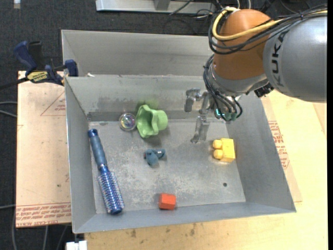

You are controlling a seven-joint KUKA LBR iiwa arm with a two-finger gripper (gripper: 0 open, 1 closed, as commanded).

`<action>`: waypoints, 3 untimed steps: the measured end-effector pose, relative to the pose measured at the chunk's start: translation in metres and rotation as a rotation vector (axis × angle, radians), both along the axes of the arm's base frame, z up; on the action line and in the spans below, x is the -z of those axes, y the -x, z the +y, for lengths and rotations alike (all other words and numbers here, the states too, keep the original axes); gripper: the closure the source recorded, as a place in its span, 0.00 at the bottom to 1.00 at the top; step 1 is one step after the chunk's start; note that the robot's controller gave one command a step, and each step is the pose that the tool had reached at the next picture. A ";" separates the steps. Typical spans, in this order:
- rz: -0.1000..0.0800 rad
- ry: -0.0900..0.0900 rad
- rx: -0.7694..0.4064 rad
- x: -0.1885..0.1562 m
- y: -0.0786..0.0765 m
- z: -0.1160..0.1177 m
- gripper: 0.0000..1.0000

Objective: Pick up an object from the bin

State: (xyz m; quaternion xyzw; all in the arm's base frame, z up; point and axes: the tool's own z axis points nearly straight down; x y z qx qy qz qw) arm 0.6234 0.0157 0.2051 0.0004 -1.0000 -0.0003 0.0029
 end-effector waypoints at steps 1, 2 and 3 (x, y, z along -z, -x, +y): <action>-0.003 -0.001 -0.489 0.051 0.021 -0.073 0.00; -0.010 0.002 -0.660 0.010 0.048 -0.135 0.00; -0.005 -0.005 -0.828 0.122 -0.002 -0.133 0.00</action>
Offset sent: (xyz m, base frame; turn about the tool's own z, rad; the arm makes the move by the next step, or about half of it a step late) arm -0.0208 -0.0707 -0.0487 -0.4943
